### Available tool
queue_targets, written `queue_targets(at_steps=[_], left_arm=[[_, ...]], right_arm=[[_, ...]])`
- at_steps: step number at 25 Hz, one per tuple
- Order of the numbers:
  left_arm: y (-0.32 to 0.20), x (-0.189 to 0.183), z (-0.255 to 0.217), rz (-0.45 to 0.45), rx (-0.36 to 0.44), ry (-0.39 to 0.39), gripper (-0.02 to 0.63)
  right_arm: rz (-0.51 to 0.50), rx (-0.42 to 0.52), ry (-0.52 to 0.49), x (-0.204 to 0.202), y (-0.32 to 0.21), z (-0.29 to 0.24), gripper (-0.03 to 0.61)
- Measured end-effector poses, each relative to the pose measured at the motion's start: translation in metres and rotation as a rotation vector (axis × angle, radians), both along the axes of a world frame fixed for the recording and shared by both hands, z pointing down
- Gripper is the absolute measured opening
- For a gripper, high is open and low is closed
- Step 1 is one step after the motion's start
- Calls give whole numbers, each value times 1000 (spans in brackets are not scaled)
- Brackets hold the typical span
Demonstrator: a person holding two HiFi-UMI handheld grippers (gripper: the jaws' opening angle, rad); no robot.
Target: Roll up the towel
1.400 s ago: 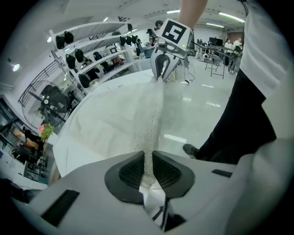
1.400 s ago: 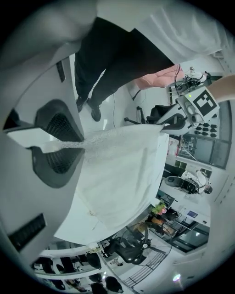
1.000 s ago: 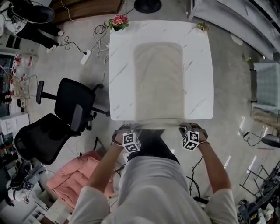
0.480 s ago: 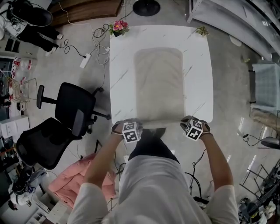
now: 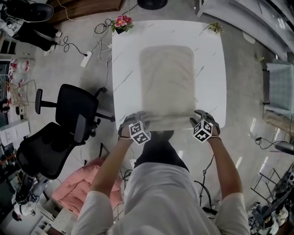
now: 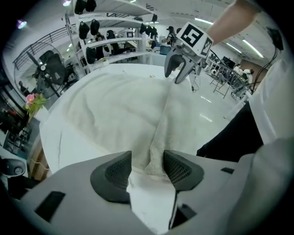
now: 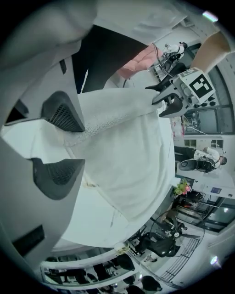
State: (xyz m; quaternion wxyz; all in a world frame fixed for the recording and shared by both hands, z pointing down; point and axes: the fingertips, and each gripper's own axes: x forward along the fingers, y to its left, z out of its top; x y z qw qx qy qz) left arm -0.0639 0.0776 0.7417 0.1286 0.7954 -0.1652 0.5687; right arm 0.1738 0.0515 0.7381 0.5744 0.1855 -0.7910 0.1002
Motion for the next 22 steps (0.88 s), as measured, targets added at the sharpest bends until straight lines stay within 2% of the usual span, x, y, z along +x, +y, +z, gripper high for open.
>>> queue_targets(at_steps=[5, 10, 15, 18, 22], left_arm=[[-7, -1, -1, -43, 37, 11, 255], [5, -5, -31, -71, 74, 77, 261], [24, 1, -47, -48, 142, 91, 250], [38, 8, -46, -42, 156, 109, 217], [55, 15, -31, 26, 164, 92, 222]], right_arm=[[-4, 57, 26, 1, 0, 4, 200], [27, 74, -48, -3, 7, -22, 202], [11, 107, -84, -7, 22, -43, 204], [-20, 71, -102, -12, 41, -40, 202], [-125, 16, -76, -18, 65, -23, 202]])
